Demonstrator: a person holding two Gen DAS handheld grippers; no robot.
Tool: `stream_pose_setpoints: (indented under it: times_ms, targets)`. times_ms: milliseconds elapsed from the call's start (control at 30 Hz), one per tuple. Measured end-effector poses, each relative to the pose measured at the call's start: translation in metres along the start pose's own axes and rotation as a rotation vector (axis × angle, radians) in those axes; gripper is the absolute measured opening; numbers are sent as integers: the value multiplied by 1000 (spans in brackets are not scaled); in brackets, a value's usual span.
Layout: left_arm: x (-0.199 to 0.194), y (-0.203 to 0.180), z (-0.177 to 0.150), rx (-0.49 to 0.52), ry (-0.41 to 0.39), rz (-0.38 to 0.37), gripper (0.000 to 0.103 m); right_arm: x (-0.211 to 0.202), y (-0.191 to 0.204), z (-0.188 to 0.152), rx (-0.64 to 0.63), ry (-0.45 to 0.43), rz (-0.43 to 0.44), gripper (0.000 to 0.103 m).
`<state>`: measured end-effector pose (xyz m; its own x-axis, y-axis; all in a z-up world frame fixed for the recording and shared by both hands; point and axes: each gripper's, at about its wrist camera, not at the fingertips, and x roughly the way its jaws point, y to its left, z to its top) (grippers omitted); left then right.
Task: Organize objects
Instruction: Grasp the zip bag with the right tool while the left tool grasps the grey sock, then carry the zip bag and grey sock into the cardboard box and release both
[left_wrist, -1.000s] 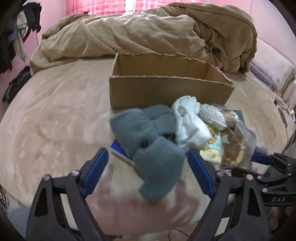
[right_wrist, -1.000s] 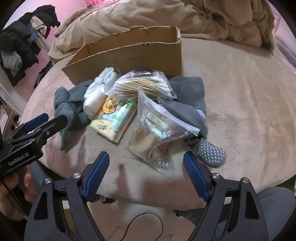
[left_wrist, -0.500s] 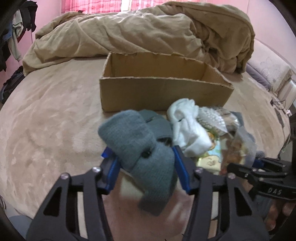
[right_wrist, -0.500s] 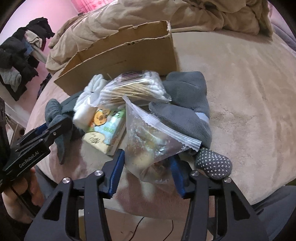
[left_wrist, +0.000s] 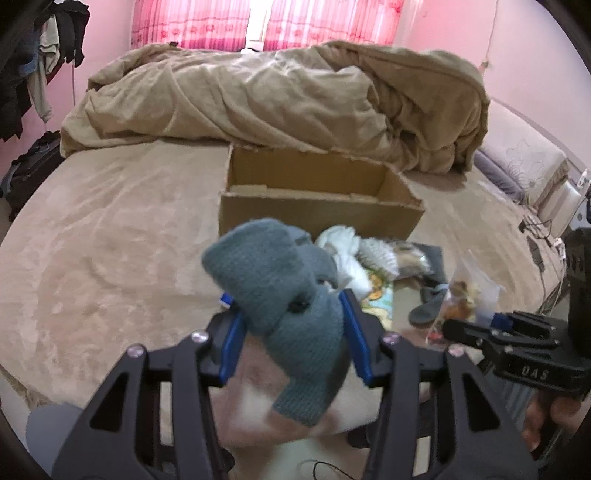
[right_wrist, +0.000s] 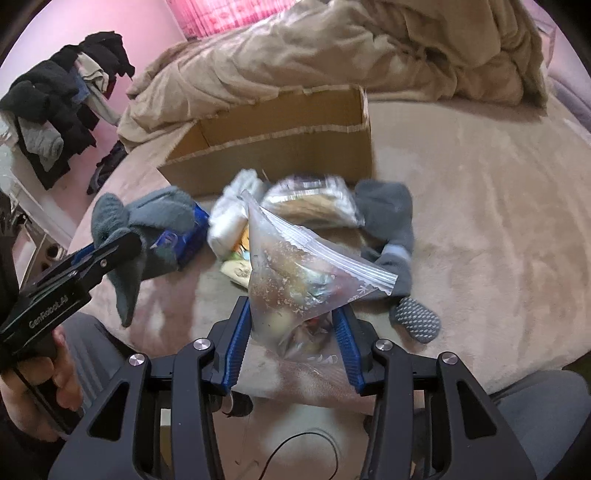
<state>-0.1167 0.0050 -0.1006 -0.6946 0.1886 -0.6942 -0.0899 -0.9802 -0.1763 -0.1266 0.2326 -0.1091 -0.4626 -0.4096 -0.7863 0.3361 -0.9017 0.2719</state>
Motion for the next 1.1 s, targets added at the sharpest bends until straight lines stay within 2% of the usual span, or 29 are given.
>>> stream_pose_setpoints:
  times_ms: [200,367,567,833,1100]
  targets:
    - [-40,-7,23,-3,-55,-13,50,-37,11,17,-21,-65,11,47]
    - [-74,-21,52,9,-112,-53,50,-71,18,35,-50,-129,14,47]
    - [-85,-35,83,31,-159,-60,50,-102,22,67,-92,-209,21,47]
    - [-52,-41,117,22,-165,-97,50,-90,14,115,-134,-263,40,47]
    - [11,-42,132,34,-127,-129,50,-34,-10,145,-151,-236,37,47]
